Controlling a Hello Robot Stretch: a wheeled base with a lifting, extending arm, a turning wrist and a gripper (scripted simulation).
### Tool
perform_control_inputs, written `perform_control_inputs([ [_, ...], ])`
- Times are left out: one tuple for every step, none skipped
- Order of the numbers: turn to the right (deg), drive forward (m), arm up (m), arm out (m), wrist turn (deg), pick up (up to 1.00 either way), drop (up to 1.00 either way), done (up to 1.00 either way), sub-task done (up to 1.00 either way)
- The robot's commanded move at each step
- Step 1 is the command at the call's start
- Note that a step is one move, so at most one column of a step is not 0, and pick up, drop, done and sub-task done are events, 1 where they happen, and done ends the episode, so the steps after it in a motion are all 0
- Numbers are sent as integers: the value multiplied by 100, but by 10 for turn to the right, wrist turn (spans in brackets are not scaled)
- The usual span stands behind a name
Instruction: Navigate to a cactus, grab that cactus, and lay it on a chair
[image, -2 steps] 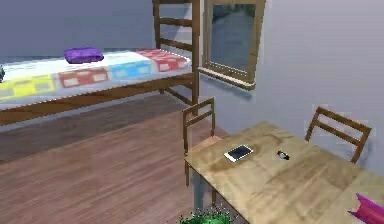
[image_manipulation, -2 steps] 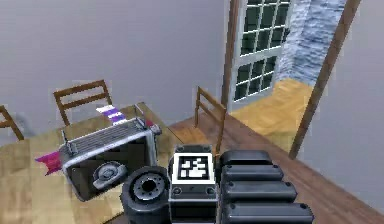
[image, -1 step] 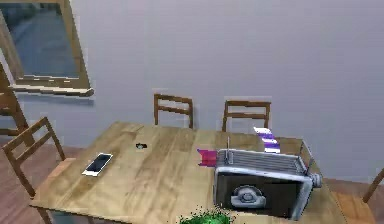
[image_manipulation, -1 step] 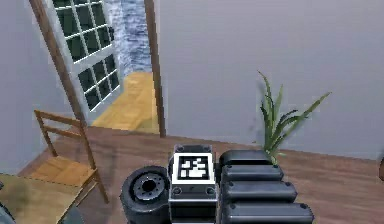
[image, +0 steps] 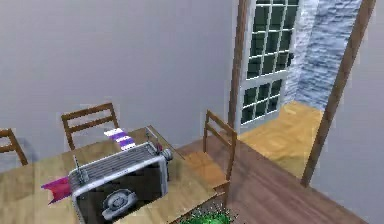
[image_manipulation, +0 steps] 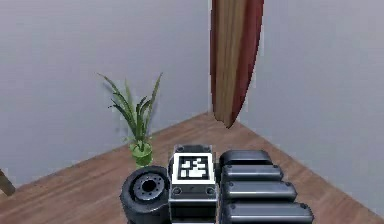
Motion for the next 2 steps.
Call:
perform_control_inputs([
  [330,0,0,0,0,0,0,0,0],
  [0,80,0,0,0,0,0,0,0],
])
